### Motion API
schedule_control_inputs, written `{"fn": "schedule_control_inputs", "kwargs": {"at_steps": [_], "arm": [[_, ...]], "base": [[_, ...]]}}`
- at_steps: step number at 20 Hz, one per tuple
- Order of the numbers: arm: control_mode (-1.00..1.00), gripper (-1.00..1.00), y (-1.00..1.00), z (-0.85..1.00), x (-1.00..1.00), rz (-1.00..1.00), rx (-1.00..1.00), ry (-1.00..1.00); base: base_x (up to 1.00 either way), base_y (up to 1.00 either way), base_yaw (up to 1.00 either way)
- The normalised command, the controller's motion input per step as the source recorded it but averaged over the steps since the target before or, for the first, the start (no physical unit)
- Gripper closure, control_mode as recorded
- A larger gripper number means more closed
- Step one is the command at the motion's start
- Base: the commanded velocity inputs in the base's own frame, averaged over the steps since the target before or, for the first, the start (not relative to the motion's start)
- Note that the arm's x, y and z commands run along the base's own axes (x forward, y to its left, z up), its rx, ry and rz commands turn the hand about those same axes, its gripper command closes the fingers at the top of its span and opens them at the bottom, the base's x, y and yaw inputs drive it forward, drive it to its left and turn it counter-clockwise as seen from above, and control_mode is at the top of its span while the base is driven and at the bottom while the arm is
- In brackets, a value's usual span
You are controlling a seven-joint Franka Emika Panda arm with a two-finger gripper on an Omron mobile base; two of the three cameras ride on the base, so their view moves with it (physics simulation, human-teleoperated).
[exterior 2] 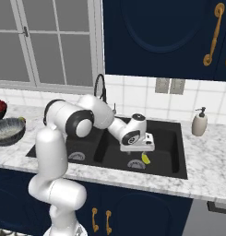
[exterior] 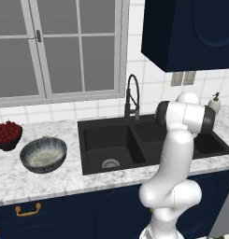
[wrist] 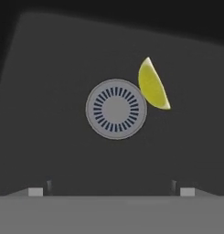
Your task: Pick the lemon wedge from the sink and place it in the bowl. Then pick the bowl and place it in the microwave. Then close the microwave door and press the start button.
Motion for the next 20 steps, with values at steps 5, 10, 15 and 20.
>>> {"fn": "schedule_control_inputs", "kwargs": {"at_steps": [5,10,15,20], "arm": [[-1.0,-1.0,-0.26,-0.07,0.23,0.01,0.0,0.0],[-1.0,-1.0,-0.12,-0.3,0.14,0.02,0.0,0.0],[-1.0,-1.0,-0.11,-0.4,0.1,0.01,0.0,0.0],[-1.0,-1.0,-0.18,-0.12,0.18,0.0,0.0,0.0]], "base": [[0.0,0.0,0.0],[0.0,0.0,0.0],[0.0,0.0,0.0],[0.0,0.0,0.0]]}}
